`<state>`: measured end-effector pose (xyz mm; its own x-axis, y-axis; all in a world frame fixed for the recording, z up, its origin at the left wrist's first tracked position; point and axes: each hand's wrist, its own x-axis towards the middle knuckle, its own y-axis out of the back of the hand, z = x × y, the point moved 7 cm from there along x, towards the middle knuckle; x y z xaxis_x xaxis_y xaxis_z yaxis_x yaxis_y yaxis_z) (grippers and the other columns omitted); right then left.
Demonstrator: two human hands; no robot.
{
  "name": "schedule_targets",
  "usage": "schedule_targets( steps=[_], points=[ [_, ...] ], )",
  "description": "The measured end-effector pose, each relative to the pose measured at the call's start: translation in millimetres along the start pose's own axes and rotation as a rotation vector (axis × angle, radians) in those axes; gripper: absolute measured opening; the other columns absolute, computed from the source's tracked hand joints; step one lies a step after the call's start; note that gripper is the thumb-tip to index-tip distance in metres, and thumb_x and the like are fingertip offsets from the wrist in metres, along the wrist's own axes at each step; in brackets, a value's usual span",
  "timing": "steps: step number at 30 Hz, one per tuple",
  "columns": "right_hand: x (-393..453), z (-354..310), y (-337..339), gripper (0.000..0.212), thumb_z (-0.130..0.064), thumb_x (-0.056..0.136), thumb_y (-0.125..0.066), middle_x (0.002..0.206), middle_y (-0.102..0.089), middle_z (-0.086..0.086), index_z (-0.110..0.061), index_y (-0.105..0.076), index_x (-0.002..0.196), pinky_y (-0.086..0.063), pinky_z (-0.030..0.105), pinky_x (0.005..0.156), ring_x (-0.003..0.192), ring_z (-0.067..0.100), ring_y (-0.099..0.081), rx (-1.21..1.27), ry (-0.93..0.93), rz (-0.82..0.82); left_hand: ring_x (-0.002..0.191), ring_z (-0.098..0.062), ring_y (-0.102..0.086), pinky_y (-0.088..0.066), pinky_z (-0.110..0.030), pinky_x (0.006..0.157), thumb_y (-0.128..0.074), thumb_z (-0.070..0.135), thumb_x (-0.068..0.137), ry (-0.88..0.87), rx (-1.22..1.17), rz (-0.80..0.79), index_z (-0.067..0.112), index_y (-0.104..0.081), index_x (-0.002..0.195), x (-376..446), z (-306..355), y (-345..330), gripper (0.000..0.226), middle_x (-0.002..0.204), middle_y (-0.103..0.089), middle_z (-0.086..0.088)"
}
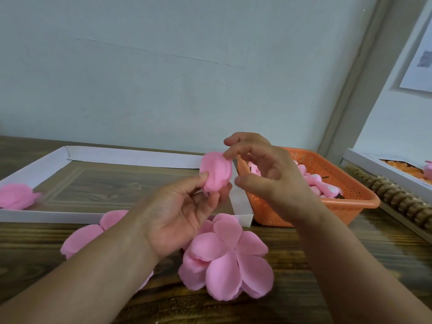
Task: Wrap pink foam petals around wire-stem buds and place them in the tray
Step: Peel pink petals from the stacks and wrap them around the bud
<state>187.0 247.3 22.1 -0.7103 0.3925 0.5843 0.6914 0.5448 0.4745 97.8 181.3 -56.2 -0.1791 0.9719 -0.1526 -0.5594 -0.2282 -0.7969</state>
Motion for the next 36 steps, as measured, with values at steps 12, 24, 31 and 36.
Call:
schedule_targets(
  steps=[12,24,31,36],
  points=[
    [-0.7,-6.9,-2.7,0.028,-0.006,0.060,-0.060,0.119,-0.052,-0.005,-0.021,-0.059,0.084,-0.034,0.013,0.093,0.112,0.000,-0.048,-0.125,0.016,-0.036,0.064,-0.024,-0.069,-0.055,-0.020,0.047,-0.059,0.004,0.071,0.043,0.000,-0.054,-0.008,-0.058,0.117,0.2,-2.3,-2.8,0.048,0.084,-0.068,-0.020],
    [-1.5,-4.3,-2.4,0.021,0.005,0.072,-0.067,0.117,-0.053,-0.001,-0.016,-0.064,0.072,-0.038,0.018,0.093,0.108,0.006,-0.052,-0.041,-0.045,-0.137,0.070,-0.023,-0.070,-0.056,-0.021,0.049,-0.058,0.005,0.073,0.065,0.039,-0.050,-0.008,-0.059,0.119,-0.9,-3.9,-2.8,0.048,0.103,-0.069,-0.019],
    [0.6,0.9,-4.7,0.023,-0.009,0.082,-0.066,0.111,-0.057,-0.005,-0.013,-0.062,0.060,-0.039,0.014,0.085,0.102,0.000,-0.053,-0.060,-0.126,-0.054,0.070,-0.025,-0.070,-0.057,-0.023,0.051,-0.059,0.002,0.069,0.024,0.017,-0.021,-0.011,-0.059,0.116,-0.5,-3.0,-2.6,0.049,0.095,-0.069,-0.022],
    [2.0,3.3,-2.3,0.033,0.001,0.085,-0.055,0.103,-0.058,-0.006,-0.017,-0.058,0.058,-0.045,0.026,0.084,0.095,0.002,-0.055,-0.100,-0.130,0.035,0.071,-0.023,-0.071,-0.057,-0.022,0.052,-0.061,0.004,0.065,-0.021,0.082,0.006,-0.010,-0.063,0.104,-0.5,-1.4,-0.6,0.042,0.085,-0.071,-0.020]
  ],
)
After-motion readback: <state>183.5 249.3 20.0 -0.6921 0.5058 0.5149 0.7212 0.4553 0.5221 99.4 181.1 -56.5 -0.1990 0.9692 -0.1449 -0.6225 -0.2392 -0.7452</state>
